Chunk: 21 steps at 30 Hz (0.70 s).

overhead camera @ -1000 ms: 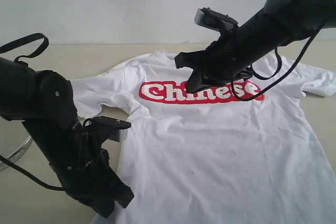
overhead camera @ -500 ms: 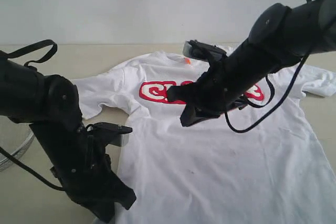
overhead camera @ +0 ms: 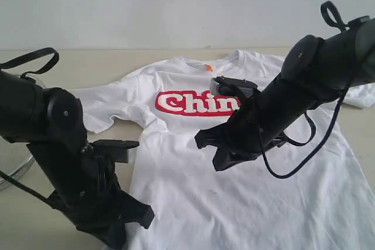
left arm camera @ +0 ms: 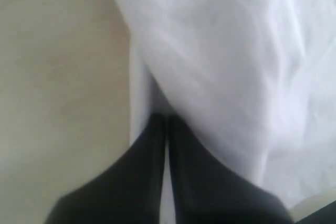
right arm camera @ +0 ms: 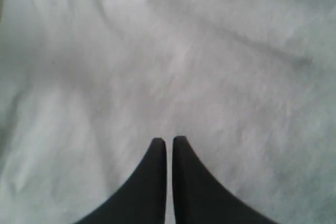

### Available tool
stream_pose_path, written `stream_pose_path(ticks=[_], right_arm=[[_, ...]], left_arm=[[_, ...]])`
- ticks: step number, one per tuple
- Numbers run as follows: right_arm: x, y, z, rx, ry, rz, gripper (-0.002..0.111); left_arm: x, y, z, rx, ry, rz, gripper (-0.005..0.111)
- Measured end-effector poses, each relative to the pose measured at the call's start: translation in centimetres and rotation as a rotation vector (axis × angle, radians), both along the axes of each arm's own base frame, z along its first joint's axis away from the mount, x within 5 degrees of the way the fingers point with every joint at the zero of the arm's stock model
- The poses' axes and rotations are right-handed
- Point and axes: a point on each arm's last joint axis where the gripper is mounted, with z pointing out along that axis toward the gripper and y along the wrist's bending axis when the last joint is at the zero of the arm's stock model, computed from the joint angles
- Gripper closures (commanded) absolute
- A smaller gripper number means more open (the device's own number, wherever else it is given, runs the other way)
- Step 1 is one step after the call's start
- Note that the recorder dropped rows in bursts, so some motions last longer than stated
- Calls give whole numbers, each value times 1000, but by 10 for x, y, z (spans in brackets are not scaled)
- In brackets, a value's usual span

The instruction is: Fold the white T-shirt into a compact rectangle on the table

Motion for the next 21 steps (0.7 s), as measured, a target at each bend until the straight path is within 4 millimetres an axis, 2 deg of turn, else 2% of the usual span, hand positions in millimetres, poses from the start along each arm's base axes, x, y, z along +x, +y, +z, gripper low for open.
stream_pose_path(ticks=[10, 21], right_arm=[[-12, -7, -16, -51, 19, -5, 108], [-16, -11, -21, -77, 28, -10, 108]], left_arm=[[-14, 13, 2, 47, -20, 94, 102], [-30, 36, 7, 184, -43, 69, 102]])
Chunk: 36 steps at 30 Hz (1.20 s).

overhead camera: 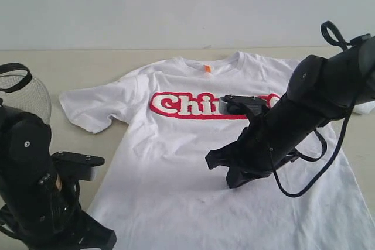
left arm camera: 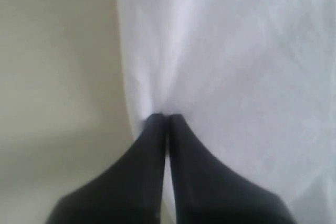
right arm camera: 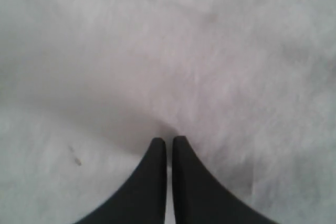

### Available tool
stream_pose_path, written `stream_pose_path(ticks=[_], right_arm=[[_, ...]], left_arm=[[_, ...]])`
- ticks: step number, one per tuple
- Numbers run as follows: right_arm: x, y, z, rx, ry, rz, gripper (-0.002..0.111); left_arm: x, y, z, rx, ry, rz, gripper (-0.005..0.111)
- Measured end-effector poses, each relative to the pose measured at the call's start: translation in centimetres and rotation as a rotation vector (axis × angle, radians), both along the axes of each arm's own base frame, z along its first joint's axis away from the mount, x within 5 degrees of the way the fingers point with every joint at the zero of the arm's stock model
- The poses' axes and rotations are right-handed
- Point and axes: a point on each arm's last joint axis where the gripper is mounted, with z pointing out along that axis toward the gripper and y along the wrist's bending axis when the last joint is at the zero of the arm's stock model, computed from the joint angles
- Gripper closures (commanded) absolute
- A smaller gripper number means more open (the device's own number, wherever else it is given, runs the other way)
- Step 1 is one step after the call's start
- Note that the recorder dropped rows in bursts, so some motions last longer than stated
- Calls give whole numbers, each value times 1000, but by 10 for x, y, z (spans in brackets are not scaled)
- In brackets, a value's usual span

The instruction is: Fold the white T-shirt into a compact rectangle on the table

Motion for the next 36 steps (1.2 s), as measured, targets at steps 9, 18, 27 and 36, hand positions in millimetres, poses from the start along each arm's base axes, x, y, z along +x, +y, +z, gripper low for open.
stream_pose_path(ticks=[9, 18, 27, 36], right_arm=[[0, 0, 0, -4, -4, 2, 108], [1, 0, 1, -3, -6, -7, 108], [1, 1, 19, 27, -60, -30, 108], [-1, 1, 19, 34, -41, -22, 108]], left_arm=[[-12, 6, 13, -43, -51, -18, 102], [-15, -2, 34, -188, -104, -58, 102], [-6, -4, 29, -200, -177, -58, 102], [-7, -5, 1, -137, -51, -76, 102]])
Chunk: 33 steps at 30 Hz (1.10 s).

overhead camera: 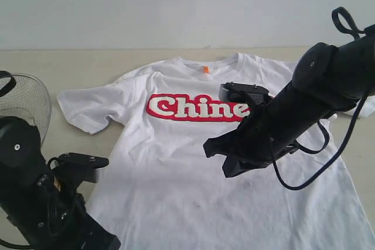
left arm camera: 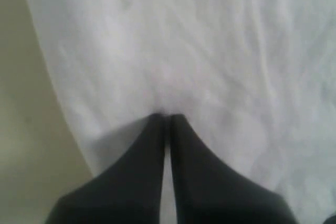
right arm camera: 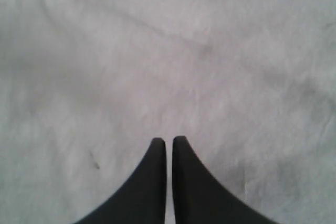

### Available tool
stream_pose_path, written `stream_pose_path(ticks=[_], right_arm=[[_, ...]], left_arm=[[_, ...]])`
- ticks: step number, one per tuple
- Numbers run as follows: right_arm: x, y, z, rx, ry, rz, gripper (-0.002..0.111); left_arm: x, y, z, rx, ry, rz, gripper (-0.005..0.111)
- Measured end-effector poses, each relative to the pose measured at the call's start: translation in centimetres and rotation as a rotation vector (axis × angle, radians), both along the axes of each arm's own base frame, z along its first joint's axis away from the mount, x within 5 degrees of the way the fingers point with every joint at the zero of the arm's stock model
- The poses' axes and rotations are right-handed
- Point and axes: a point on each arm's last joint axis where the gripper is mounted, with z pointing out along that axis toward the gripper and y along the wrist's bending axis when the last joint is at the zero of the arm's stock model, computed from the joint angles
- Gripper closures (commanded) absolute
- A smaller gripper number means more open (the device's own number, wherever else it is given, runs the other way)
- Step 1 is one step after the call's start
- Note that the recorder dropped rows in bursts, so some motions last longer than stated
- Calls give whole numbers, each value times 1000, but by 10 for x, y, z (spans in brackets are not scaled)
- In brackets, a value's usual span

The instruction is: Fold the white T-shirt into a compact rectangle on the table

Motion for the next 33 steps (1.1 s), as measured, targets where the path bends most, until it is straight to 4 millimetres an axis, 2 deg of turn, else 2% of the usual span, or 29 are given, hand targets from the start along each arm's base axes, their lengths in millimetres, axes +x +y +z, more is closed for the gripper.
stream_pose_path(ticks=[25, 29, 33], right_arm=[[3, -1, 0, -11, -33, 3, 108], [3, -1, 0, -12, -38, 9, 108], [3, -1, 0, -13, -40, 10, 108]], left_arm=[[-6, 0, -1, -8, 58, -28, 102], [-10, 0, 6, -44, 43, -44, 102], [-3, 0, 34, -104, -89, -50, 102]])
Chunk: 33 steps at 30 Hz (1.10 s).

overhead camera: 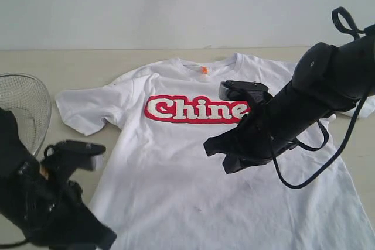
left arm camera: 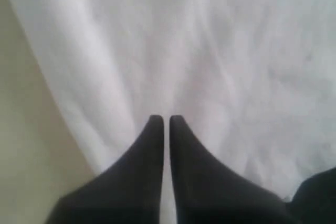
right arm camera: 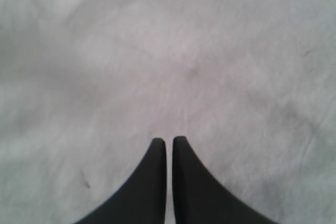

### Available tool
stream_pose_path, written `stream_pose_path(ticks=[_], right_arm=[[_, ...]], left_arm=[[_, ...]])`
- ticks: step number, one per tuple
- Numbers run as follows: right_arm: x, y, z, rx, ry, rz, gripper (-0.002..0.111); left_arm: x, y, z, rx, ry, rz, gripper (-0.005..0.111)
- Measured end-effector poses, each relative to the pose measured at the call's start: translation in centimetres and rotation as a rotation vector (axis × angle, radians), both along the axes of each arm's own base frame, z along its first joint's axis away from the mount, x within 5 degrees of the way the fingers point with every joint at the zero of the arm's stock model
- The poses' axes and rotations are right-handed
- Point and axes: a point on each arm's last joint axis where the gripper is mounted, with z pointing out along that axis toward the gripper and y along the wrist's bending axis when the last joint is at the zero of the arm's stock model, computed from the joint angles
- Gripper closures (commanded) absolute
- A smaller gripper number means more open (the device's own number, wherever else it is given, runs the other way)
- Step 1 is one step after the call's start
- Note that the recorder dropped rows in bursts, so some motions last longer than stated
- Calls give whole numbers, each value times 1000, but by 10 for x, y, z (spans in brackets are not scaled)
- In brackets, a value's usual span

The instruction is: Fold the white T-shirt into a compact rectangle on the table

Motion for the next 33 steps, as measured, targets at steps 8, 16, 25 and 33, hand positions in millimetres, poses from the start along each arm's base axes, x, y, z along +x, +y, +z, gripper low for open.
stream_pose_path(ticks=[8, 16, 25, 33], right_arm=[[0, 0, 0, -1, -3, 1, 108], [2, 0, 0, 1, -14, -12, 108], [1, 0, 0, 3, -15, -8, 108], [2, 0, 0, -3, -30, 3, 108]], left_arm=[[79, 29, 67, -43, -334, 159, 102], [204, 38, 93, -37, -495, 159, 102], [307, 24, 53, -21, -395, 80, 102], [331, 28, -3, 108, -276, 35, 102]])
